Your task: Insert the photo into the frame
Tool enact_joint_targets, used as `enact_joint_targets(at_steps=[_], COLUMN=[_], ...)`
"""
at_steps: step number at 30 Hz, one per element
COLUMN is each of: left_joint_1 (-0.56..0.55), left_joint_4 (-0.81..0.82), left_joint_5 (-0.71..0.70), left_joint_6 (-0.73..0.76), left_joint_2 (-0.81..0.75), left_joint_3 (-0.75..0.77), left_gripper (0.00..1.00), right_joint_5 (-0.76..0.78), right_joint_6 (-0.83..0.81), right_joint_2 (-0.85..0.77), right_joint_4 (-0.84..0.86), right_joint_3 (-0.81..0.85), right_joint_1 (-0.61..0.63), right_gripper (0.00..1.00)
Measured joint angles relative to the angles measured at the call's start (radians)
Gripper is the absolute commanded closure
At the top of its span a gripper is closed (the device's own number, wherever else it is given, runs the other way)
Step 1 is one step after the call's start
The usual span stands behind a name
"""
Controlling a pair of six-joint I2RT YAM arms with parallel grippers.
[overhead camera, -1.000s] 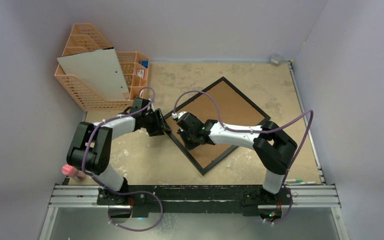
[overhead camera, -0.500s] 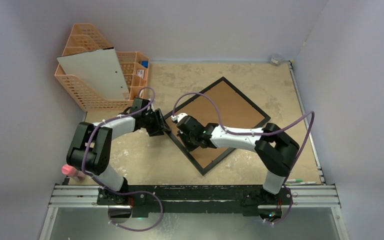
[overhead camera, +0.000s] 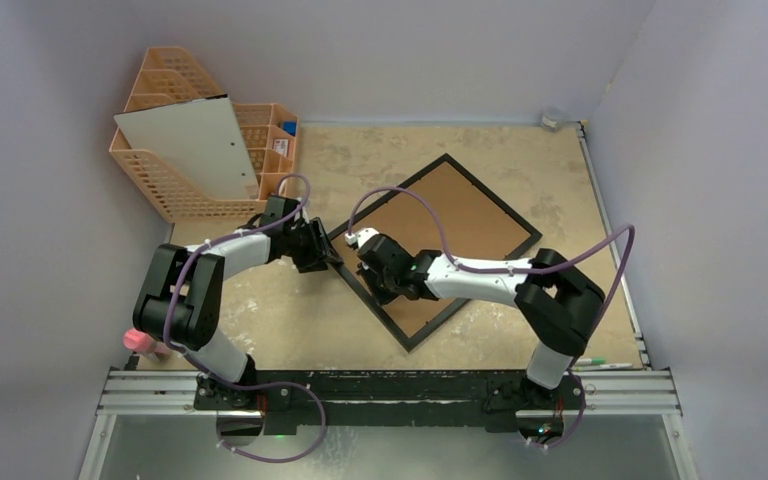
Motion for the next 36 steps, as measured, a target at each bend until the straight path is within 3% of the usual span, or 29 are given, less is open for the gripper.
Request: enact_joint_targets(at_steps=[7,14,36], left_joint_1=[0.0,0.0,0.0], left_joint_4=[-0.001,-0.002,-0.001], left_joint_5=[0.0,0.0,0.0], left_joint_6=[0.0,0.0,0.0], left_joint_2=[0.0,0.0,0.0], left_joint_3=[0.0,0.0,0.0], left_gripper=[0.54,0.54,0.54], right_joint_5=[0.002,-0.01,-0.092], right_joint_6=[0.001,0.027,0.056], right_joint_2=[-0.018,-0.026,-0.005], right_joint_4=[0.016,0.004,-0.095], right_joint_3=[-0.026,-0.027,0.022], right_joint_1=[0.0,-0.017,-0.063], right_gripper=[0.94,0.81,0.72])
